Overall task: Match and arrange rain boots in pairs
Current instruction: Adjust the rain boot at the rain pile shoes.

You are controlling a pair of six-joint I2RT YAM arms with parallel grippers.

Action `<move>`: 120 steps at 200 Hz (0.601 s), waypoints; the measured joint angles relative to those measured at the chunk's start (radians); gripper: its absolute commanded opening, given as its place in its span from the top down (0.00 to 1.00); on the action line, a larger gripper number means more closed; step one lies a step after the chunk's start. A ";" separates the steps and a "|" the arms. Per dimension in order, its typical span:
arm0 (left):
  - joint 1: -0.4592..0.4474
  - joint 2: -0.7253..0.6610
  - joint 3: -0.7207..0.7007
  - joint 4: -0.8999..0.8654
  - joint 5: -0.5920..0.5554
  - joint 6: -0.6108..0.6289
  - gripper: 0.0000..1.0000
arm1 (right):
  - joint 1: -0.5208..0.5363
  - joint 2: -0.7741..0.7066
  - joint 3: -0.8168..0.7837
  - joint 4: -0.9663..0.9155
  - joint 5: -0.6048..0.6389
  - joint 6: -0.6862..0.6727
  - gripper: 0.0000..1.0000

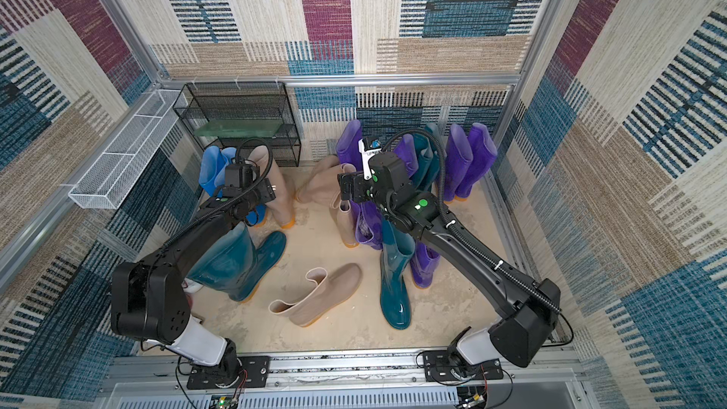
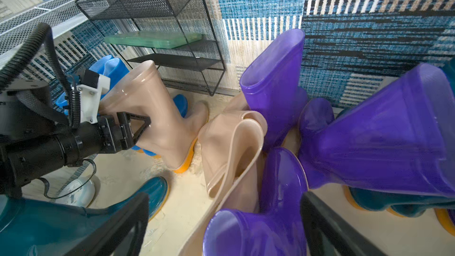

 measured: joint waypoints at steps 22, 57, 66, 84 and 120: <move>0.001 -0.041 0.008 -0.051 0.008 -0.009 0.23 | 0.024 0.016 0.035 -0.011 0.018 -0.008 0.01; 0.001 -0.087 0.124 -0.132 0.058 -0.004 0.21 | 0.056 0.023 0.052 -0.014 0.038 -0.011 0.01; 0.001 -0.087 0.151 -0.145 0.071 -0.001 0.21 | 0.061 0.023 0.052 -0.018 0.044 -0.011 0.01; 0.001 -0.086 0.178 -0.187 0.101 -0.001 0.21 | 0.067 0.023 0.052 -0.023 0.053 -0.010 0.01; -0.062 -0.104 0.238 -0.285 0.161 0.013 0.23 | 0.070 0.003 0.050 -0.043 0.098 -0.012 0.01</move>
